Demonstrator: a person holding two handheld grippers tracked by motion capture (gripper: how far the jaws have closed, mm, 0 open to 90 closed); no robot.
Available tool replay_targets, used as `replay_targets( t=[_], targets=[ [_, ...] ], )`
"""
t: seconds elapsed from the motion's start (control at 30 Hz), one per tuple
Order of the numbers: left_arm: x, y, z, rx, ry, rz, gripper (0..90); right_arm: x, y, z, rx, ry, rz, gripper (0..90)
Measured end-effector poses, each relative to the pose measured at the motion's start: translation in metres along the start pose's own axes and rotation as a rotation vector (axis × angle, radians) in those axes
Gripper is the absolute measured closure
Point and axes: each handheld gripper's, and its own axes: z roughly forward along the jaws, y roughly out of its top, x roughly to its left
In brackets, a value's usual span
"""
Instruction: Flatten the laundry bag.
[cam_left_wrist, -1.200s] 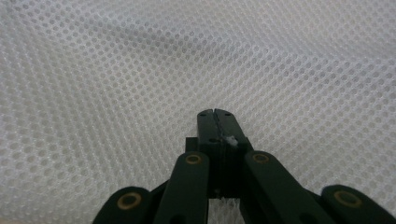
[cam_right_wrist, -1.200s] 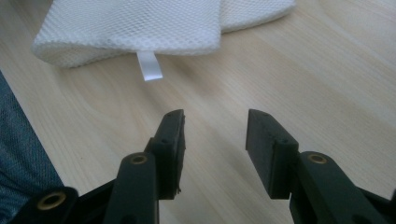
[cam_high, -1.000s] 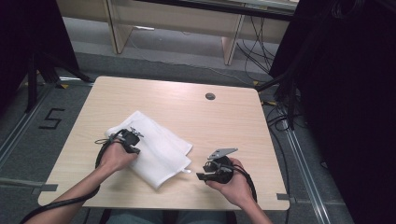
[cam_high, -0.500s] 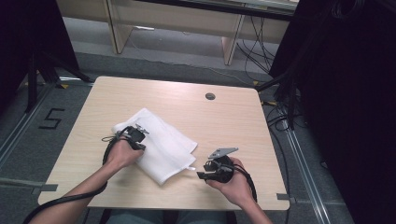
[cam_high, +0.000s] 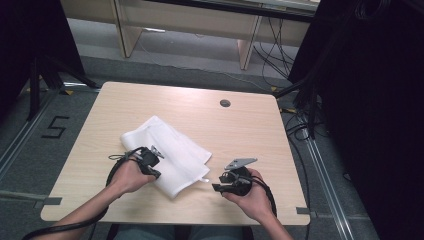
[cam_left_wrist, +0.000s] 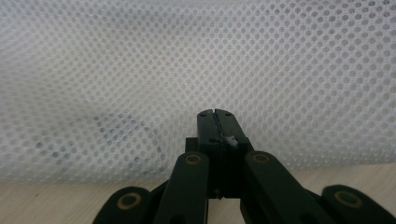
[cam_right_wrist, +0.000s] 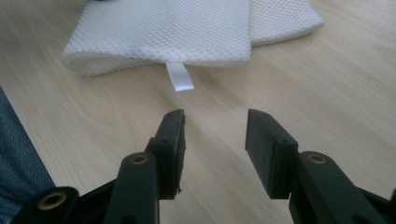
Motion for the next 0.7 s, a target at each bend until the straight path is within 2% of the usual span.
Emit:
replay_targets(
  t=[0.07, 0.23, 0.3, 0.33, 0.37, 0.4, 0.47, 0.5, 0.53, 0.57, 0.6, 0.63, 0.67, 0.7],
  targets=[
    [-0.001, 0.002, 0.005, 0.010, 0.002, -0.004, 89.3, 0.002, 0.000, -0.001, 0.005, 0.006, 0.021, 58.2],
    [-0.004, 0.009, 0.012, -0.024, -0.003, -0.024, 89.3, 0.000, 0.000, 0.000, -0.001, -0.005, 0.006, 58.2],
    [-0.005, 0.011, 0.013, -0.024, -0.006, -0.012, 89.2, 0.000, 0.001, 0.000, 0.006, 0.001, 0.019, 58.2],
    [-0.007, 0.013, 0.014, -0.031, -0.005, -0.009, 89.2, 0.000, 0.001, 0.000, 0.003, -0.001, 0.021, 58.2],
    [-0.009, 0.014, 0.016, -0.043, -0.008, -0.014, 89.2, 0.000, 0.000, 0.003, -0.025, -0.001, 0.031, 58.2],
    [-0.012, 0.016, 0.018, -0.052, -0.010, 0.005, 89.0, -0.003, 0.002, 0.001, -0.002, -0.014, 0.003, 58.1],
    [-0.015, 0.018, 0.020, -0.065, -0.012, 0.014, 89.0, -0.002, 0.003, 0.001, -0.003, -0.015, 0.017, 57.9],
    [-0.017, 0.019, 0.020, -0.063, -0.013, 0.043, 88.9, -0.004, 0.004, 0.003, -0.022, -0.027, 0.014, 57.4],
    [-0.020, 0.020, 0.022, -0.080, -0.021, 0.041, 88.6, -0.006, 0.010, 0.001, -0.015, -0.032, 0.017, 56.5],
    [-0.020, 0.021, 0.023, -0.075, -0.029, 0.065, 88.6, -0.006, 0.010, 0.001, -0.015, -0.032, 0.017, 56.5],
    [-0.023, 0.022, 0.024, -0.097, -0.026, 0.056, 88.2, -0.008, 0.014, 0.002, -0.024, -0.051, 0.001, 56.4],
    [-0.024, 0.023, 0.024, -0.087, -0.036, 0.081, 87.1, -0.010, 0.019, 0.000, -0.019, -0.050, 0.011, 56.0],
    [-0.025, 0.024, 0.025, -0.096, -0.039, 0.081, 86.0, -0.012, 0.023, 0.001, -0.028, -0.066, 0.002, 55.7],
    [-0.026, 0.025, 0.026, -0.107, -0.037, 0.074, 85.0, -0.015, 0.030, 0.000, -0.010, -0.067, 0.005, 55.5]
  ],
)
